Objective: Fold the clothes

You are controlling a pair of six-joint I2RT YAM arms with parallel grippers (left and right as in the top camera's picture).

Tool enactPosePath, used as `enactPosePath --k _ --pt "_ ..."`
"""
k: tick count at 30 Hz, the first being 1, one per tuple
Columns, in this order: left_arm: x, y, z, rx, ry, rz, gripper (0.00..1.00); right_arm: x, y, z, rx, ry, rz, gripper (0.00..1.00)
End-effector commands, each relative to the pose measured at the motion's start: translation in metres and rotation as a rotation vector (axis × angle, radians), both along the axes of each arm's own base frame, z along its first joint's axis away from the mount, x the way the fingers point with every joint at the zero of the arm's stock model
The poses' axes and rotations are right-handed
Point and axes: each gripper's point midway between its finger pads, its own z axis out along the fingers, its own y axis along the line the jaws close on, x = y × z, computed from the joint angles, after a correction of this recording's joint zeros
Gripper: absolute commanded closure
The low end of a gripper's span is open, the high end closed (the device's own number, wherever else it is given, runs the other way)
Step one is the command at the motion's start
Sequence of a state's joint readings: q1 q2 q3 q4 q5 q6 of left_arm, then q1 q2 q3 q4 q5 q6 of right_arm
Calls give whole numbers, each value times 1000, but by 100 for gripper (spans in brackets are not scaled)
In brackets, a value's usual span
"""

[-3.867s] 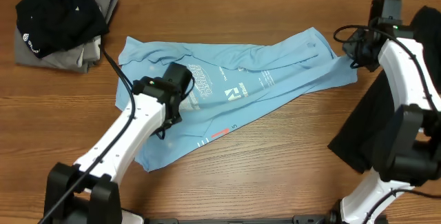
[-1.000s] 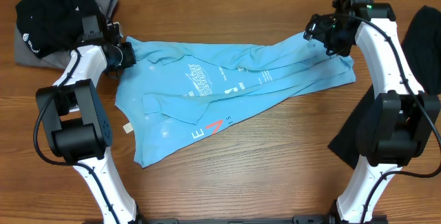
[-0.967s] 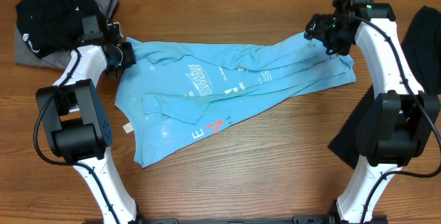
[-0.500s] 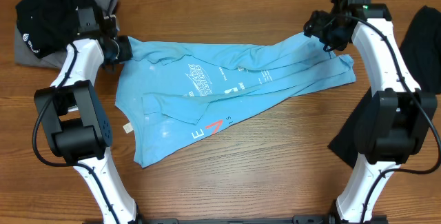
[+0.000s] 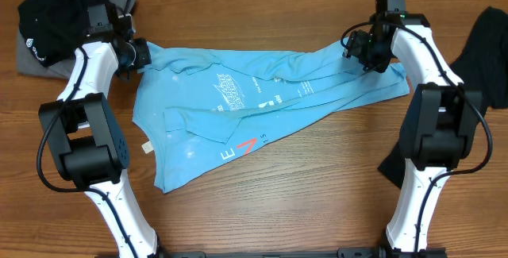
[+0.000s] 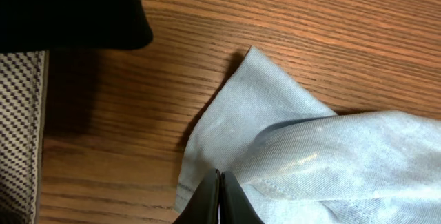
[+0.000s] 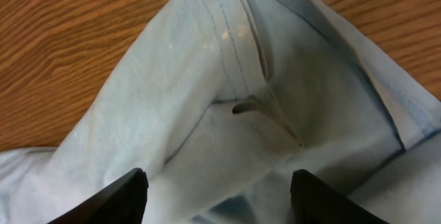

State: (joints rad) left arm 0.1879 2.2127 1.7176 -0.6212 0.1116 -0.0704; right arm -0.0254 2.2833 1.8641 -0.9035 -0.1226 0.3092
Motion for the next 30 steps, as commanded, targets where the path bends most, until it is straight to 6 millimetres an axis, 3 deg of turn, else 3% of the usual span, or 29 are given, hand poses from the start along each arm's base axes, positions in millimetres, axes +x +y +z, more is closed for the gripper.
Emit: enactPosePath --k 1,9,10,13,18,22,26,30 --pt "3 5 -1 18 -1 -5 96 5 1 -3 -12 -16 4 35" --pt "3 4 -1 17 3 -6 95 19 -16 -3 -111 -71 -6 38" --pt "3 4 -1 16 3 -6 92 21 -16 -2 -111 -77 -6 37" --pt "3 4 -1 16 3 -6 65 23 -16 -1 -110 -87 -8 38" --pt "2 4 -7 15 14 -10 59 24 -16 -1 -106 -91 -10 38" --pt "-1 3 -20 12 41 -16 43 23 -14 -1 -105 -86 -7 38" --pt "-5 3 -38 13 78 -31 41 20 -9 -2 -105 -75 2 39" --pt "-6 3 -43 14 85 -36 41 18 -6 -3 -105 -68 10 41"
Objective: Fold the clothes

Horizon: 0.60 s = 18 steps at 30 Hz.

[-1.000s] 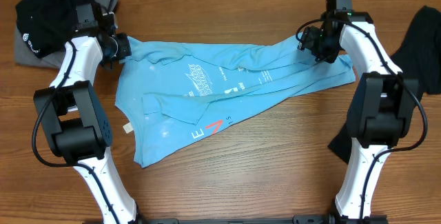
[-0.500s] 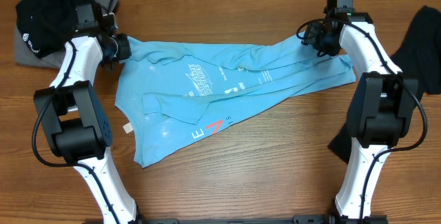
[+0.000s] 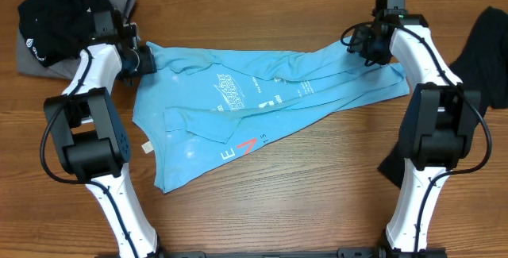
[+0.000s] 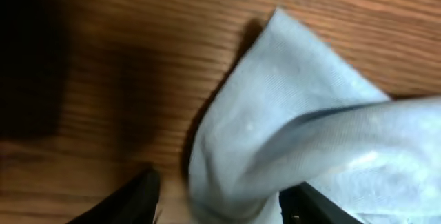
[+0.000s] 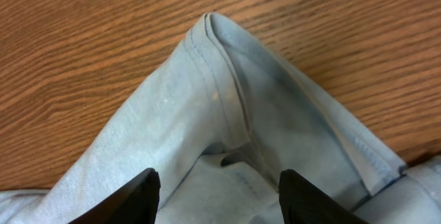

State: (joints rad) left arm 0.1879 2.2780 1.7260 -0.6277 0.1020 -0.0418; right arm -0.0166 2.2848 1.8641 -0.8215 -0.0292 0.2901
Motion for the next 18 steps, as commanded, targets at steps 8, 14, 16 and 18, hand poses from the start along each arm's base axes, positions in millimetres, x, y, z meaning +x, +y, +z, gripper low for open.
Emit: enactPosePath --k 8,14,16,18 --pt "0 5 -11 12 14 -12 66 0 5 -7 -19 13 9 61" --pt "0 8 -11 29 16 -24 78 0 0 -8 -36 14 -21 62" --pt "-1 10 -11 43 20 -18 76 0 0 -8 -36 14 -21 62" --pt "-1 11 -11 46 21 -17 72 0 0 -8 -36 14 -21 62"
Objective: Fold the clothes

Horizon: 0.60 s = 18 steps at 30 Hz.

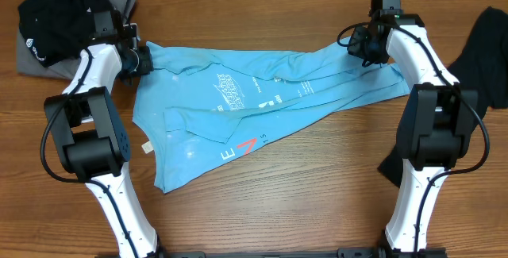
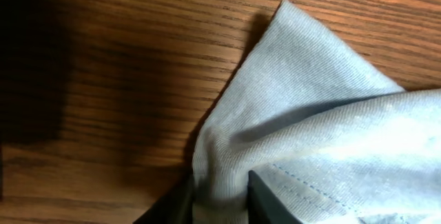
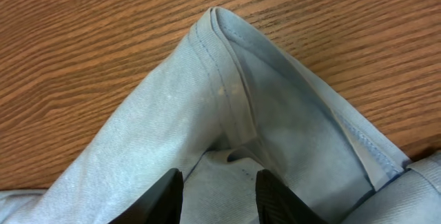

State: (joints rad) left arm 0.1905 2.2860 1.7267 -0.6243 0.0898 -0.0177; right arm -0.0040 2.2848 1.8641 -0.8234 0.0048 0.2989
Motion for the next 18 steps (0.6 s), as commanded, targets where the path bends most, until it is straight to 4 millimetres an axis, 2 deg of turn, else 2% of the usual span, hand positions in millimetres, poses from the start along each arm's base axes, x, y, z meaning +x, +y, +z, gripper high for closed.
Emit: enactPosePath --k 1,4,9,18 --pt "0 7 -8 26 15 -2 72 0 -1 -7 -8 11 -13 62" --pt "0 8 -7 29 14 -1 73 0 0 -7 -8 10 -12 63" --pt "0 9 -7 34 16 2 81 0 -1 -7 -14 10 -15 63" --pt "-1 11 -7 45 19 10 80 8 -6 -6 -38 -21 -25 62"
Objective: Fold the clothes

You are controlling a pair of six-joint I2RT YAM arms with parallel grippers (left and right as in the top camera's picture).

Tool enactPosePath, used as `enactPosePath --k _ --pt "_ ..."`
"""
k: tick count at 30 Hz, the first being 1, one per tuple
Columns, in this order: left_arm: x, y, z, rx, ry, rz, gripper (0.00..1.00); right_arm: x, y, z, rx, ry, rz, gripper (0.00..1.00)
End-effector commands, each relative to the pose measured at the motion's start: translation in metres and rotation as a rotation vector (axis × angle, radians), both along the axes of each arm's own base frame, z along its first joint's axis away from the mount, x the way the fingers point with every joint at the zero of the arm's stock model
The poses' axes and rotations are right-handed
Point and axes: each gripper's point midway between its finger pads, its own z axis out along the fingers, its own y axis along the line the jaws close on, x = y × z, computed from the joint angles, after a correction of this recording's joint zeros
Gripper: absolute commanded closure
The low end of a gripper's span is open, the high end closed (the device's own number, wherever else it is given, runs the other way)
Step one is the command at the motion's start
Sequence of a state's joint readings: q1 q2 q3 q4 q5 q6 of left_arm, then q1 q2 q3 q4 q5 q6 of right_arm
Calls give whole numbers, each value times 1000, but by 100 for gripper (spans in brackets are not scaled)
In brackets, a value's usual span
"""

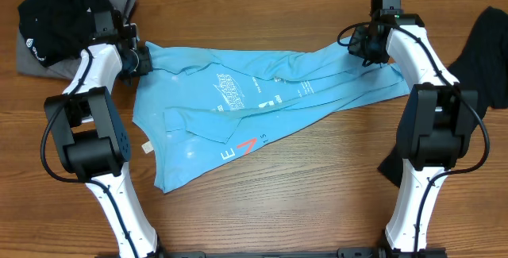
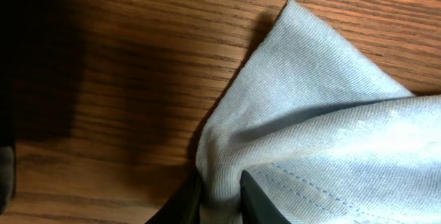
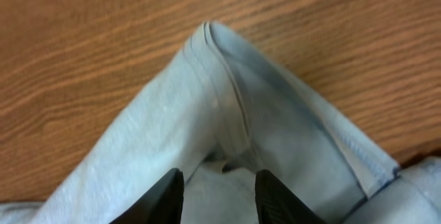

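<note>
A light blue T-shirt (image 1: 262, 91) with white and red print lies crumpled across the wooden table (image 1: 302, 202). My left gripper (image 1: 141, 58) is at the shirt's upper left corner. In the left wrist view it (image 2: 220, 198) is shut on a fold of the blue cloth (image 2: 331, 134), whose pointed corner lies flat on the wood. My right gripper (image 1: 367, 48) is at the shirt's upper right corner. There its fingers (image 3: 219, 193) pinch bunched hemmed cloth (image 3: 151, 134) just behind the seamed tip.
A black garment (image 1: 59, 12) lies on a grey one (image 1: 28, 55) at the far left, close to my left arm. More black clothing (image 1: 488, 44) lies at the right edge, and a dark piece (image 1: 390, 167) sits by the right arm's base.
The left fingers have drawn a little closer on the fold. The right fingers keep the same spacing on the cloth, and the right wrist view has shifted slightly and blurred. The shirt lies as before.
At first my left gripper was shut at the shirt's left corner and the right stood wide open over the right corner. Then the left was wide open around a fold and the right narrower. Both then closed in, and now each pinches its corner.
</note>
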State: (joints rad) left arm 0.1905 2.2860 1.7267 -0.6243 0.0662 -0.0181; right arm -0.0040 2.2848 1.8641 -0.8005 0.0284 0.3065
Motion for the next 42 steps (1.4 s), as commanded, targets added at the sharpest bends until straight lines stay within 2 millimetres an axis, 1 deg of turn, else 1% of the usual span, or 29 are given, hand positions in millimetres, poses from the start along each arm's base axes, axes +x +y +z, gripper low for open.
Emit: enactPosePath --k 1,4,8,13,18,24,26,28,31,38,40,42 --pt "-1 7 -7 23 16 1 80 4 -2 -8 -19 -4 -9 62" --pt "-1 7 -8 22 20 0 80 6 -2 -10 -20 -9 -9 62" --pt "-2 6 -8 20 20 4 83 5 -5 -15 -33 3 -15 62" --pt "-2 7 -8 21 21 4 77 3 -4 -23 -35 18 -14 62" --pt "-2 7 -8 21 21 4 77 5 -5 -22 -36 11 -16 63" --pt "-1 7 -8 21 18 4 80 5 -5 -22 -36 13 -16 78" --pt "-1 7 -6 21 18 4 82 5 -5 -22 -36 13 -16 85" --pt "-1 7 -4 20 22 3 88 5 -5 -22 -36 12 -20 95" --pt "1 6 6 18 20 9 96 5 -5 -22 -33 10 -24 96" --pt "9 8 42 29 -38 9 96 11 -5 -14 -21 -13 -53 96" --pt "9 7 47 30 -44 9 96 14 -5 -10 -18 -23 -56 96" --pt "7 7 47 29 -37 8 96 16 -5 -8 -18 -28 -56 96"
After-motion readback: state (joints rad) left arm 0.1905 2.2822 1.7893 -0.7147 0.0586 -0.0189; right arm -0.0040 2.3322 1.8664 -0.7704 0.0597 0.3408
